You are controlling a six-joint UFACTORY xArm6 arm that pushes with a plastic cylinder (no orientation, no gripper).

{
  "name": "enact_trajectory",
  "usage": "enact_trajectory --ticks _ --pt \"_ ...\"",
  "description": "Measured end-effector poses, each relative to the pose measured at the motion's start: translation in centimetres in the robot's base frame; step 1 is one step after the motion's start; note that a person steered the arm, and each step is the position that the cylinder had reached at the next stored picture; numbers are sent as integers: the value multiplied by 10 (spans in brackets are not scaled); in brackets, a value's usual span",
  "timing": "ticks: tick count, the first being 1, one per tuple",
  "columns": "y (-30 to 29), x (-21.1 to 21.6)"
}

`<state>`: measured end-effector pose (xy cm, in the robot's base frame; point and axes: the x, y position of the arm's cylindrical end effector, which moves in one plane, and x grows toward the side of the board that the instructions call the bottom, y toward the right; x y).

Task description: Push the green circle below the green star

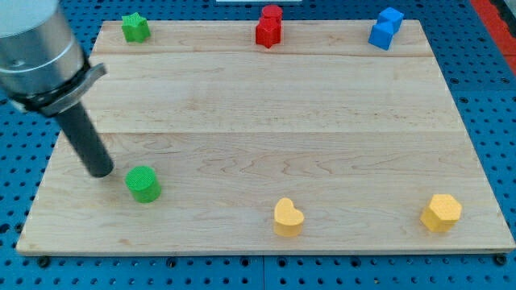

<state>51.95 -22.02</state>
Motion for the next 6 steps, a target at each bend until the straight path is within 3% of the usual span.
enact_trajectory --ticks 1,2,3,5,6 --pt "-10 60" --pt "34 75" --pt "64 41" --pt "45 -73" --pt "44 -86"
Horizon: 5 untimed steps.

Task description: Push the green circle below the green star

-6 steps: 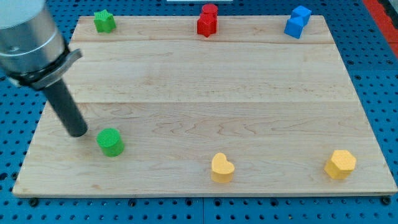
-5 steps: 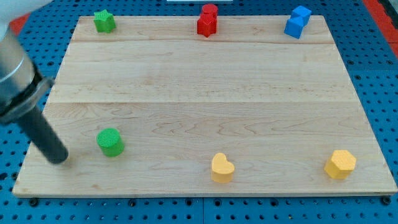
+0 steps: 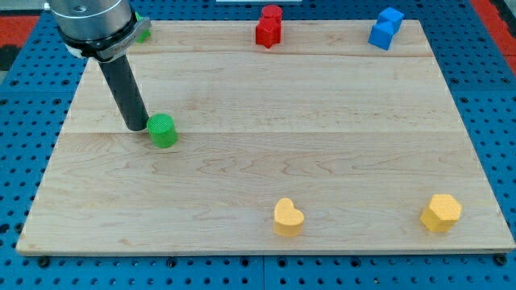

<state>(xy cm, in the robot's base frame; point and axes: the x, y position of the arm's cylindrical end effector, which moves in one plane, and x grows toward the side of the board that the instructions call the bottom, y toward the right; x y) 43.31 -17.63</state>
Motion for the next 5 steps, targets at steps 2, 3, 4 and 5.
enact_trajectory --ticks 2,3,4,5 --pt "19 82" --pt "54 36" --pt "39 -40" --pt "9 -115"
